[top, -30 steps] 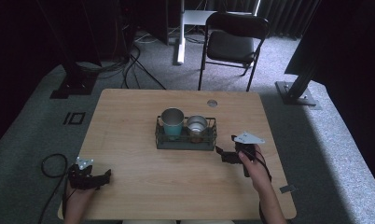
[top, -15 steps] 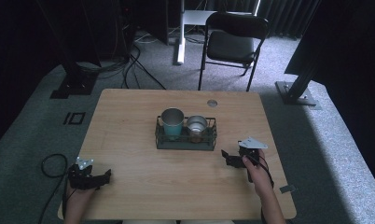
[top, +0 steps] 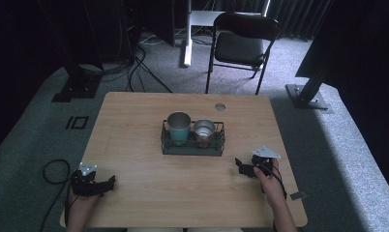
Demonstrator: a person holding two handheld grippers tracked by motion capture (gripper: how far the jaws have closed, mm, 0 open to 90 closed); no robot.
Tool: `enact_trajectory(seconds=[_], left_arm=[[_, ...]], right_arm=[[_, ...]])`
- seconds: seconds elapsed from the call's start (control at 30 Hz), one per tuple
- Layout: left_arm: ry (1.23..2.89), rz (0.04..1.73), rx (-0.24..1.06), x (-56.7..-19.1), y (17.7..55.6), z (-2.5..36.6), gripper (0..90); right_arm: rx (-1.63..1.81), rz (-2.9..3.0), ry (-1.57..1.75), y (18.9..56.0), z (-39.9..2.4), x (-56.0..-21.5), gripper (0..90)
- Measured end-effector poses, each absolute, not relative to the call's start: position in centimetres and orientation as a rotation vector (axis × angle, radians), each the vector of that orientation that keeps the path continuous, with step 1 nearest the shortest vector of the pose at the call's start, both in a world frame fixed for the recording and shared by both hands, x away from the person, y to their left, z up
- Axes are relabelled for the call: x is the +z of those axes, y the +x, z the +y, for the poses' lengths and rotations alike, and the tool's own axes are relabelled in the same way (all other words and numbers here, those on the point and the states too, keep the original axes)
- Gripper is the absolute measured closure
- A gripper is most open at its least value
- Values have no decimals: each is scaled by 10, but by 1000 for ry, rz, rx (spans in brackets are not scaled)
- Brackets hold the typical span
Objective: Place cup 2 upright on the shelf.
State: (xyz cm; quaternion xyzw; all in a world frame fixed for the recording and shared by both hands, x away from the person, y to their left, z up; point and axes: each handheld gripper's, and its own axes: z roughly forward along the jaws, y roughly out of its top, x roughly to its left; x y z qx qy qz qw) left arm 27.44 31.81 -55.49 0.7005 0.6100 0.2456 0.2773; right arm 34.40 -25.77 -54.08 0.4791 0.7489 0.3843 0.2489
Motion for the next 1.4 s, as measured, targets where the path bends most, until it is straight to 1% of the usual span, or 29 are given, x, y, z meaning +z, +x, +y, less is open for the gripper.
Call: enact_trajectory(seconds=[0.43,1.0,1.4], left_arm=[[1882,1637,659,-555,274,318,13],[1881,1637,660,-555,274,318,13],[1881,1637,660,-555,274,318,13]], right_arm=[[952,2054,1361,336,-271,-547,127],[893,2072,1430,315,-293,-556,127],[900,2086,1446,303,-294,-556,124]])
